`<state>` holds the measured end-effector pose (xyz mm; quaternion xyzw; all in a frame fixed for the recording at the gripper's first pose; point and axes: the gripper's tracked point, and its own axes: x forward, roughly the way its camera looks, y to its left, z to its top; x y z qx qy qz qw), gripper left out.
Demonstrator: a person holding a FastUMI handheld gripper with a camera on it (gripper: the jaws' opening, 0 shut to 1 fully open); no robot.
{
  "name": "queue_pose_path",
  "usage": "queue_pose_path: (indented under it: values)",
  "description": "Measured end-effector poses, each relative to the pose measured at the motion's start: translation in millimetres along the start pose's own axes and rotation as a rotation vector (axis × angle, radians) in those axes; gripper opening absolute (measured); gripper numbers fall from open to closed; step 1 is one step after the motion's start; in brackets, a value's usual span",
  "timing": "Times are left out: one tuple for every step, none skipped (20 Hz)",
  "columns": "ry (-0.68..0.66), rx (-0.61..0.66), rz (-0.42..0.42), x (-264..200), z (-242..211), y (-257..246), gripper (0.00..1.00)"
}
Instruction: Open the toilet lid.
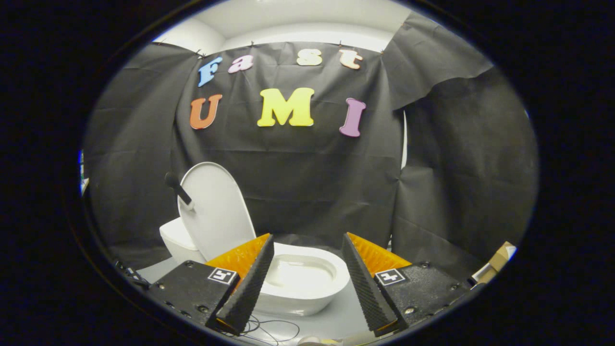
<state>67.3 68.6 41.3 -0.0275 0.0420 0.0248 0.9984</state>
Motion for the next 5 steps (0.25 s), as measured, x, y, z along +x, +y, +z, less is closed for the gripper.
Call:
queue_pose_path:
  values:
    - [-0.008,0.012,0.001,-4,-5,-6,0.90]
    - [-0.005,0.022,-0.006,-6,-11,-13,0.90]
    - [0.005,0.039,-0.022,-8,-16,-23,0.90]
    - [0.011,0.064,-0.026,-10,-20,-31,0.90]
    - [0.015,0.090,-0.024,-13,-25,-35,0.90]
